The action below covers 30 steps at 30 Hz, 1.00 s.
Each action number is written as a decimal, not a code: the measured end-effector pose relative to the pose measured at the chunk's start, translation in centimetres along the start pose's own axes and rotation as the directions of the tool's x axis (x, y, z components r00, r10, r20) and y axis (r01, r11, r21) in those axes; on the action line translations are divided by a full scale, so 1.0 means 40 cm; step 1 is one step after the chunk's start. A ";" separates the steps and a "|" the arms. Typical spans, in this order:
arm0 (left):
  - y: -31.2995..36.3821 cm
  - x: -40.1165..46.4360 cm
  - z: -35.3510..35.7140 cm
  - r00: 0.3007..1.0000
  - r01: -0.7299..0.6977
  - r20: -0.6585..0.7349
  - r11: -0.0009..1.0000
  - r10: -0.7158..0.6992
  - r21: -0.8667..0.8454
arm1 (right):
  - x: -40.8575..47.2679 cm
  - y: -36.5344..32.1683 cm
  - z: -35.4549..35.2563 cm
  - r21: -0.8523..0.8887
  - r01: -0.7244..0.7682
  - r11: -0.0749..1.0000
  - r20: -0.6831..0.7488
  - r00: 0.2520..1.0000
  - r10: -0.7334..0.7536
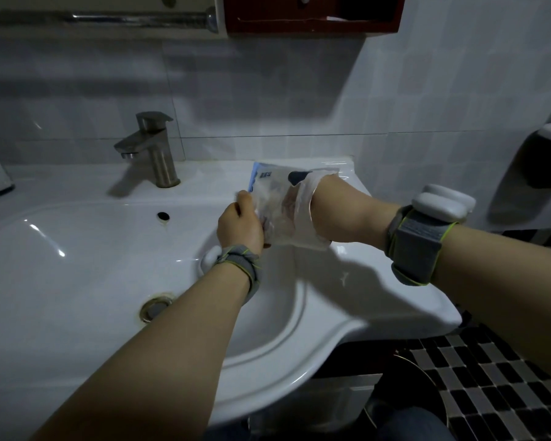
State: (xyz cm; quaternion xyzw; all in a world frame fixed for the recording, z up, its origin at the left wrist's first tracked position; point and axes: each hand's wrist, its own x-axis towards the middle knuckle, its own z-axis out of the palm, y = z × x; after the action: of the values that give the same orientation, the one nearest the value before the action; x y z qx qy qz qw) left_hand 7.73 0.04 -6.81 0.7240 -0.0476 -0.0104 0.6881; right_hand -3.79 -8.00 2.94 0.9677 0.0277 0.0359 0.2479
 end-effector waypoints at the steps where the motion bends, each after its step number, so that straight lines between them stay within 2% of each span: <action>1: -0.002 0.002 0.001 1.000 0.002 -0.002 1.000 -0.002 -0.001 | -0.002 0.005 0.013 0.195 -0.066 0.979 -0.054 0.996 0.078; 2: -0.002 0.001 0.000 1.000 0.004 -0.008 1.000 -0.004 -0.005 | -0.003 0.008 0.024 0.400 -0.122 0.908 -0.093 0.981 0.172; 4: -0.008 0.008 -0.005 0.999 0.034 -0.040 0.999 -0.035 -0.026 | -0.006 0.018 0.040 0.724 -0.155 0.673 -0.124 0.929 0.348; 6: -0.012 0.017 -0.013 0.994 0.083 -0.072 0.995 -0.087 -0.057 | -0.016 0.030 0.041 0.817 -0.179 0.548 -0.103 0.890 0.443; 13: -0.003 0.001 -0.001 0.979 0.200 0.004 0.956 -0.204 -0.214 | -0.028 0.049 0.026 0.872 -0.243 0.426 -0.030 0.840 0.541; 15: 0.000 -0.002 -0.005 0.973 0.228 0.020 0.942 -0.230 -0.247 | -0.033 0.055 0.021 0.918 -0.233 0.321 0.027 0.843 0.537; 18: 0.000 -0.003 -0.011 0.961 0.275 0.048 0.922 -0.272 -0.271 | -0.039 0.068 0.022 0.979 -0.181 0.090 0.107 0.842 0.529; 22: 0.000 -0.005 -0.013 0.948 0.317 0.060 0.906 -0.313 -0.281 | -0.049 0.090 0.021 0.981 -0.097 -0.169 0.171 0.846 0.506; 24: -0.001 -0.003 -0.013 0.941 0.337 0.073 0.897 -0.331 -0.285 | -0.055 0.101 0.021 0.970 -0.062 -0.236 0.175 0.850 0.497; 30: 0.005 -0.013 -0.018 0.920 0.392 0.110 0.871 -0.377 -0.296 | -0.078 0.123 0.045 0.938 0.040 -0.345 0.173 0.808 0.563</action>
State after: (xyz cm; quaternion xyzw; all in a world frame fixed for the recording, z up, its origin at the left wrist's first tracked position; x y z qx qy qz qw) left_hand 7.27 0.78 -6.61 0.6006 0.0827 -0.1721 0.7764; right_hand -6.56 -13.39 3.55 0.7155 -0.1443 0.2439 -0.6386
